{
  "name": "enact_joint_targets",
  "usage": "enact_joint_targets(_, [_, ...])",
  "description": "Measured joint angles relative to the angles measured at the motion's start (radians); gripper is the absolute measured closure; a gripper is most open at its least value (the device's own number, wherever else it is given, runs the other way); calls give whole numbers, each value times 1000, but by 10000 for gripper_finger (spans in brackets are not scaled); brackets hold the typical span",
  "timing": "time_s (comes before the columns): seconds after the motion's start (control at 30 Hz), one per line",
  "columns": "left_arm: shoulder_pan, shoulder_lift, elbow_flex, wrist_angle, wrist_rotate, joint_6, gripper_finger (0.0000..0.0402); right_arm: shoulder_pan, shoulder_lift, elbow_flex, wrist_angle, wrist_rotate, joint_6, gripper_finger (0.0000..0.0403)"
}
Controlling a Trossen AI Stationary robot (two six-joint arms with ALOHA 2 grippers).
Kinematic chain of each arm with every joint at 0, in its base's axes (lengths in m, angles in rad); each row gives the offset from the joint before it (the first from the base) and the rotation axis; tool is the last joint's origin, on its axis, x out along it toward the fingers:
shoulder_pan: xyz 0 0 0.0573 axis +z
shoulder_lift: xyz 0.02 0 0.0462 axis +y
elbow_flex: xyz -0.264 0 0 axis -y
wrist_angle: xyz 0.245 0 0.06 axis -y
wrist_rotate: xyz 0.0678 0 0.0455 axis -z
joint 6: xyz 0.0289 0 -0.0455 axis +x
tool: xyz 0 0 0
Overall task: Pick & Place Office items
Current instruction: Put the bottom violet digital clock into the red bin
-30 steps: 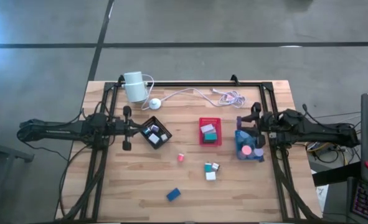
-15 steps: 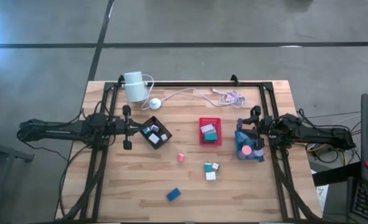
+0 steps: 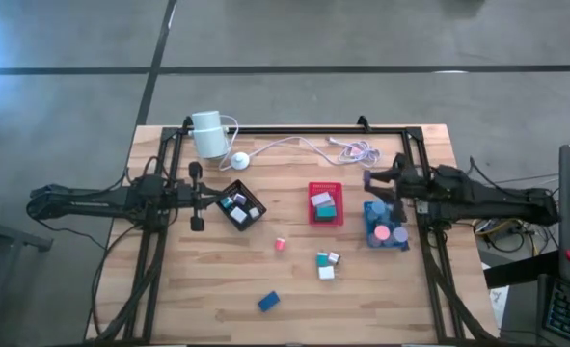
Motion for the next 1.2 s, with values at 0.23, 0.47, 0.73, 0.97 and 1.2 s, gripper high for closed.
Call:
enact_joint_targets(0.23, [0, -1, 3, 22, 0, 15, 390, -2, 460, 289, -251, 85, 9, 262])
enact_joint_targets(0.47, [0, 0, 2, 22, 0, 15, 390, -8, 871, 471, -368, 83, -9, 262])
enact_joint_targets(0.73, [0, 0, 1, 22, 0, 15, 390, -8, 1144, 592, -454, 80, -15, 262])
enact_joint_targets(0.97, [0, 0, 0, 22, 0, 15, 390, -8, 1255, 614, -472, 77, -15, 262])
enact_joint_targets(1.2, [0, 0, 0, 22, 1, 15, 390, -9, 1285, 614, -470, 73, -24, 254])
